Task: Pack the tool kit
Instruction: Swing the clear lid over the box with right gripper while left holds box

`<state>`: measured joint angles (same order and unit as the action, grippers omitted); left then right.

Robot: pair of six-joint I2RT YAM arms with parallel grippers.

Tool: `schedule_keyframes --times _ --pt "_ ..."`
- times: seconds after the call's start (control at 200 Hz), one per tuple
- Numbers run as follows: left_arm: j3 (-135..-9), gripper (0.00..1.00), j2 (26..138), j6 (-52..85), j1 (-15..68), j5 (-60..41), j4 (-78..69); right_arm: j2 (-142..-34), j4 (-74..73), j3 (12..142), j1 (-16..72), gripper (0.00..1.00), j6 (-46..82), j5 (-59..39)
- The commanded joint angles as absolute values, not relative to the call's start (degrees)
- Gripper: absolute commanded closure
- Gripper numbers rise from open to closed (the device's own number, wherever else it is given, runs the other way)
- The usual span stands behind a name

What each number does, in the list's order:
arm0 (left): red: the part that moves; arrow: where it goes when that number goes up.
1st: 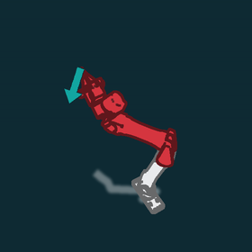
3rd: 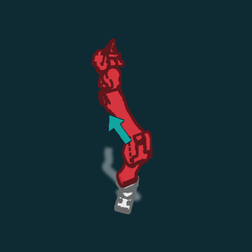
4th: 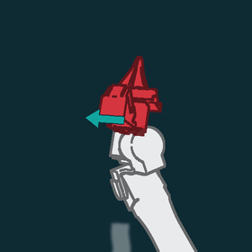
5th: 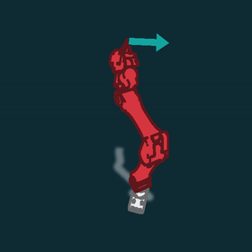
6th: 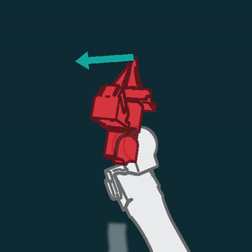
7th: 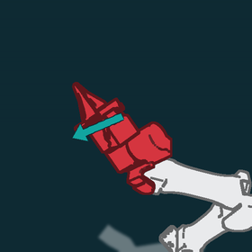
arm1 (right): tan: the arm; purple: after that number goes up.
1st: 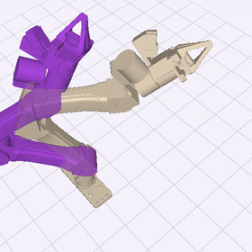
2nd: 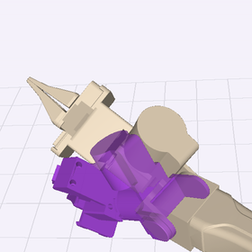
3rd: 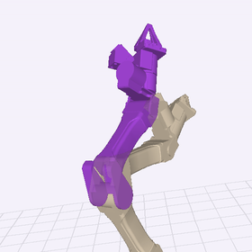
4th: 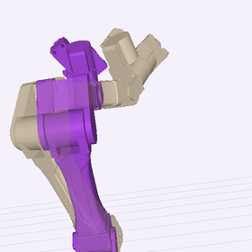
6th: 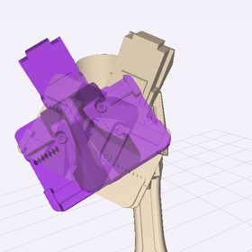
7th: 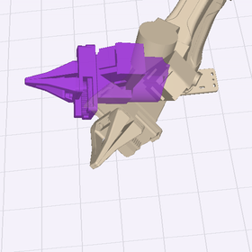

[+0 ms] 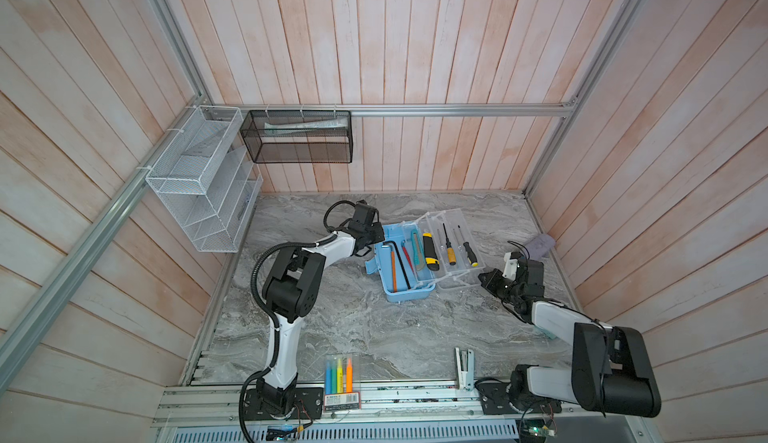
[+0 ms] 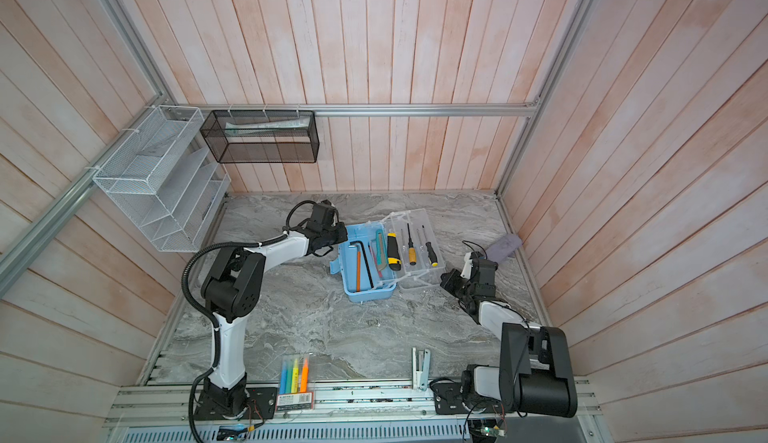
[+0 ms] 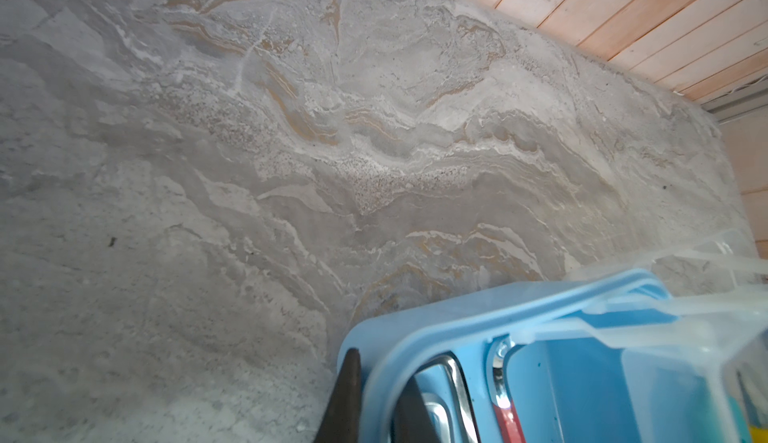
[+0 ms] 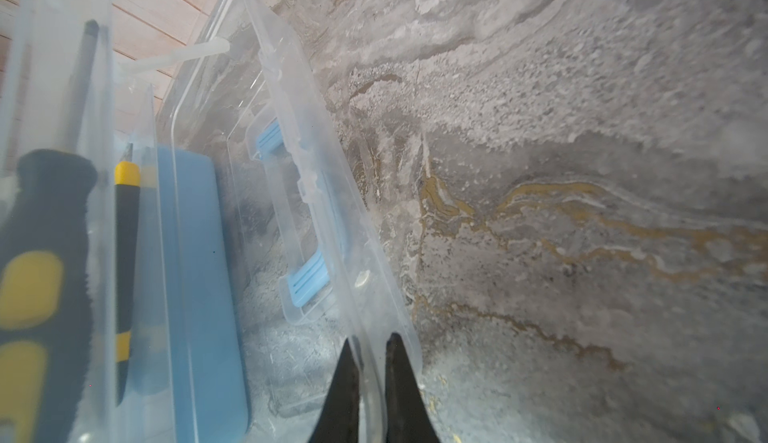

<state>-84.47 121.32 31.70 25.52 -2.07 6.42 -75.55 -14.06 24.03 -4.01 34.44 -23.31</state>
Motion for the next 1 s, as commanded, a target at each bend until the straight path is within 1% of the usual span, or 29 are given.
schedule_keyframes --times 0.0,0.07,0.1,0.12,0.155,0.19,0.23,0.275,0.38,0.45,0.66,0.825,0.905,0.99 --pt "-83.38 1.0 118.87 30.5 26.4 -9.09 3.04 -74.17 -14.53 23.85 -4.03 1.0 34.54 -23.27" --pt "-83.45 1.0 118.83 30.5 26.52 -9.4 3.05 -72.95 -13.84 24.4 -4.04 1.0 34.32 -23.19" --pt "-83.53 0.97 118.73 30.66 26.63 -9.49 3.1 -72.19 -13.21 24.74 -3.99 1.0 34.2 -23.08" --pt "-83.61 0.91 118.74 30.66 26.7 -9.57 3.12 -71.68 -12.82 25.03 -4.04 1.0 34.04 -23.11" --pt "-83.64 0.74 118.69 30.6 26.8 -9.71 3.08 -70.68 -12.13 25.53 -4.02 1.0 33.84 -23.12" --pt "-83.5 0.61 118.65 30.59 26.95 -9.67 2.91 -69.3 -11.33 26.04 -3.96 1.0 33.83 -22.88" --pt "-83.33 0.51 118.43 30.59 27.13 -9.51 2.67 -67.95 -10.62 26.46 -3.95 1.0 33.84 -22.85" --pt "-83.17 0.46 118.3 30.73 27.33 -9.56 2.38 -66.25 -9.84 27.07 -3.69 1.0 33.87 -22.68" --pt "-82.97 0.44 118.13 31.23 27.42 -10.74 1.56 -62.8 -7.64 28.84 -2.04 1.0 33.89 -21.37" --pt "-82.94 0.44 117.95 31.55 27.42 -11.55 0.87 -60.48 -5.61 30.44 0.73 1.0 33.52 -18.62" --pt "-84.03 0.45 118.56 31.91 27.55 -12.21 0.71 -56.22 -0.66 36.32 14.83 1.0 31.5 -2.59" --pt "-83.69 0.45 117.99 32.21 27.7 -12.7 0.05 -57.14 0.09 39.82 24.82 1.0 30.55 5.76" --pt "-83.52 0.45 117.77 32.25 27.77 -12.75 -0.22 -59.21 0.09 41.52 29.39 1.0 30.1 8.64" --pt "-83.45 0.45 117.69 32.52 27.77 -12.9 -0.26 -62.28 0.63 43.99 35.86 1.0 28.92 14.62"
